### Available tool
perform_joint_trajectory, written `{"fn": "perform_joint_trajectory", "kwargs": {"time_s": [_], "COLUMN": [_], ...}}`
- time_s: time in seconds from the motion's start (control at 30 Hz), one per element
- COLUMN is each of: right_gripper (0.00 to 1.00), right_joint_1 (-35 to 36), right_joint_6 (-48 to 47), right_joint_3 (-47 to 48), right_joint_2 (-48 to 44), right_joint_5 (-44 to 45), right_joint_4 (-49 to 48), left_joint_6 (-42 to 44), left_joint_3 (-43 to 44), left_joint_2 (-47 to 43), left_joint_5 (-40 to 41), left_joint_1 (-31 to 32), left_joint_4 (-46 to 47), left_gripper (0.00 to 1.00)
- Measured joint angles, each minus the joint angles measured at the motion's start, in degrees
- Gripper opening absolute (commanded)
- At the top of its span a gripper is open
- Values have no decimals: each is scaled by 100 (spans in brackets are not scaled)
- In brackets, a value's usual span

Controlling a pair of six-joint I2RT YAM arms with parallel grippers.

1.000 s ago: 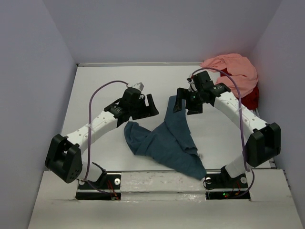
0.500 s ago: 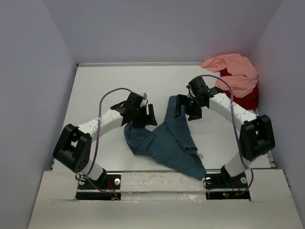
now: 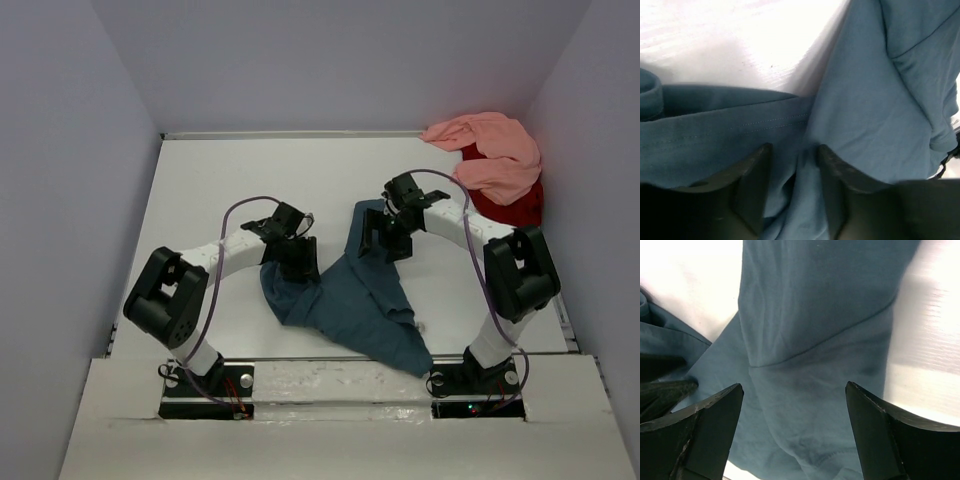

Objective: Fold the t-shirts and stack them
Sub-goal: Move the tshirt to the center of the board, then flatten out the tshirt

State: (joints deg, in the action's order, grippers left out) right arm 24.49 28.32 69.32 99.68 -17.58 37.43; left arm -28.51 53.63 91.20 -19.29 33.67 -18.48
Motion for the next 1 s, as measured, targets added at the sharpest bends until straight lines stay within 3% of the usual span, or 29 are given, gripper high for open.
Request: {"fn": "perform_joint_trajectory", "kwargs": {"time_s": [0.17,0.2,0.27,0.3,0.33,0.37,0.4,0.77,1.0], "right_gripper": [82,81,60,45,31,5,0,0,0], "right_joint_1": [289,339,461,518,549,579,599,560,-232], "right_joint_6": [94,111,151,144,197,201,186,81,-326], "right_joint_3": [4,4,7,7,7,9,15,898,1259], "right_joint_2": [295,341,446,490,498,507,507,466,48], "right_joint_5": [-31,-37,-44,-44,-37,-44,-42,387,542], "right_joint_4": [-151,-164,-192,-197,-197,-195,-192,595,1220], "left_joint_6": [146,166,216,221,236,249,262,426,501], "left_joint_3": [-101,-118,-138,-142,-142,-142,-142,341,1108], "left_joint_2": [81,90,90,90,90,90,90,214,584], "left_joint_5": [-212,-278,-345,-372,-391,-413,-424,-127,-44], "left_joint_1": [0,0,0,0,0,0,0,-4,-297], "left_joint_4": [-20,-17,-22,-20,-22,-26,-24,-398,-498], "left_gripper": [24,16,8,0,0,0,0,0,0]}}
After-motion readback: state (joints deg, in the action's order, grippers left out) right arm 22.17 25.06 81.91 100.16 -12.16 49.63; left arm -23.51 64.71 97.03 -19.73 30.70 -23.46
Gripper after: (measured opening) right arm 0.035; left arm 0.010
